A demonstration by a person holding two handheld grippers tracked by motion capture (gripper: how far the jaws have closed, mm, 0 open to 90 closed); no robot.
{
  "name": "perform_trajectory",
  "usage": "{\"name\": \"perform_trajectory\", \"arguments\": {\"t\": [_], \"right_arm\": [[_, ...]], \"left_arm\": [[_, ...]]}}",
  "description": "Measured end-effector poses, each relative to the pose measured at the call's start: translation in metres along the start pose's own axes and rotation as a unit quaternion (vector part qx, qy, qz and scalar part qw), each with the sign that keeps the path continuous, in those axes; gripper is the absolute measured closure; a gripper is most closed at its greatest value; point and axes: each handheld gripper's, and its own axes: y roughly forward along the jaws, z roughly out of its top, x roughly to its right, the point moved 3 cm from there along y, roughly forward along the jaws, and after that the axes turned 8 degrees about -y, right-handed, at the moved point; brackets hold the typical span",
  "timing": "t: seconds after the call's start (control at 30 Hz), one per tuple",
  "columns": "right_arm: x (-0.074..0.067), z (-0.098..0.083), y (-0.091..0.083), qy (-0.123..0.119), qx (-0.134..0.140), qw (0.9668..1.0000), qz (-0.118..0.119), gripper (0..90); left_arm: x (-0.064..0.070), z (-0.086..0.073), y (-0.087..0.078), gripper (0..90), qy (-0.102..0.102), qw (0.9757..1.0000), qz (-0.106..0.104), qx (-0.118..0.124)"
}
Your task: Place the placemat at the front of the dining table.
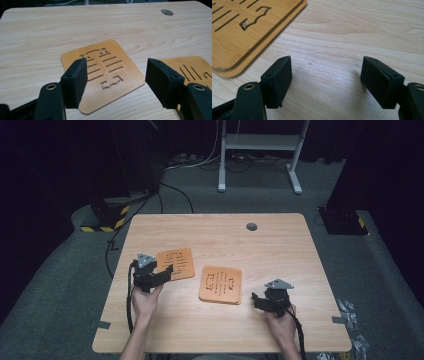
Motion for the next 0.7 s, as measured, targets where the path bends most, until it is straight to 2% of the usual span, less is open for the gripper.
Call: {"name": "perform_trajectory", "arguments": {"t": [0.33,0.7], "right_arm": [[0.000,0.000,0.000,0.000,-0.001,1.0000,0.001,25.2],[0.000,0.000,-0.001,0.000,-0.003,1.0000,0.001,25.2]], "left_arm": [[0.001,-0.006,-0.006,34.1,-0.010,0.9999,-0.011,-0.002],[0.003,-0.016,-0.012,34.1,-0.010,0.9997,-0.019,-0.006]]}}
